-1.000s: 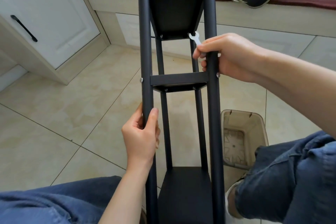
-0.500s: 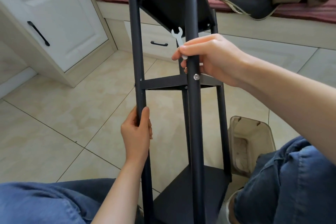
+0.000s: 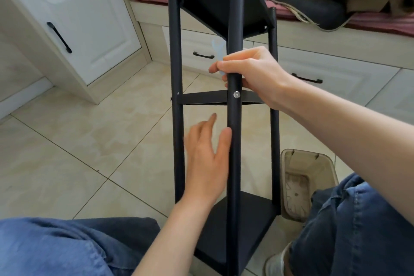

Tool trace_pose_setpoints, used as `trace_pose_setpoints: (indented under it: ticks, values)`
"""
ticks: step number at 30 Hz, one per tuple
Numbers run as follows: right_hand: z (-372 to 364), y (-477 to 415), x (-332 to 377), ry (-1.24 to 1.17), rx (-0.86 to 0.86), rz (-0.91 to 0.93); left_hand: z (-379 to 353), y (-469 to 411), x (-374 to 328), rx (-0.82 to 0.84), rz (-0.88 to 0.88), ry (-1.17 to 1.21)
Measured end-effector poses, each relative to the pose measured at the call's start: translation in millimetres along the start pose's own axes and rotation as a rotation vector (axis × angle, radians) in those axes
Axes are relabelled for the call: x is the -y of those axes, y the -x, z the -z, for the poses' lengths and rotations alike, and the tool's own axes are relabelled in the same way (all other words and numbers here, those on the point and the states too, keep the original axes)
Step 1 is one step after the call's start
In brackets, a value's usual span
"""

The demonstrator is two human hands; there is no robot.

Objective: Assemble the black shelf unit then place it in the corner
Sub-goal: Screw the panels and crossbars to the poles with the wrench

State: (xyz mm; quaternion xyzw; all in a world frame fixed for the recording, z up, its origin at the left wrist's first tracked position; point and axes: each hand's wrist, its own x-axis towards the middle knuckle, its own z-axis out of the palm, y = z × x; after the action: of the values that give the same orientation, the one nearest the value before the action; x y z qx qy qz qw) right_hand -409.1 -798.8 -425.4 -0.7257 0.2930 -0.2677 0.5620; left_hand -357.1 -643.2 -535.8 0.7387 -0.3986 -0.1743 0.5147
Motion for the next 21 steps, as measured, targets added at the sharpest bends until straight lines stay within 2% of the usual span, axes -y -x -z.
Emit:
trace_pose_setpoints:
  ticks: [4, 7, 11, 17, 21]
  values:
    - [-8.2, -4.6, 3.1, -0.012, -0.052, -0.014, -11.9, 11.8, -9.2, 0.152, 0.152, 0.206]
    - [-12.4, -8.6, 5.1, -0.065, -0.092, -0.061, -19.4, 13.5, -12.6, 0.188, 0.173, 0.254]
    - [-18.8, -9.8, 5.8, -0.076, -0.081, -0.071, -24.5, 13.3, -12.9, 0.184, 0.177, 0.261]
    - [-22.7, -10.9, 9.5, -0.098, -0.070, -0.044, -15.4, 12.0, -1.0, 0.078, 0.108, 0.272]
    - [-23.7, -10.6, 14.0, -0.104, -0.076, -0.036, -3.3, 3.4, 10.7, 0.031, 0.030, 0.178]
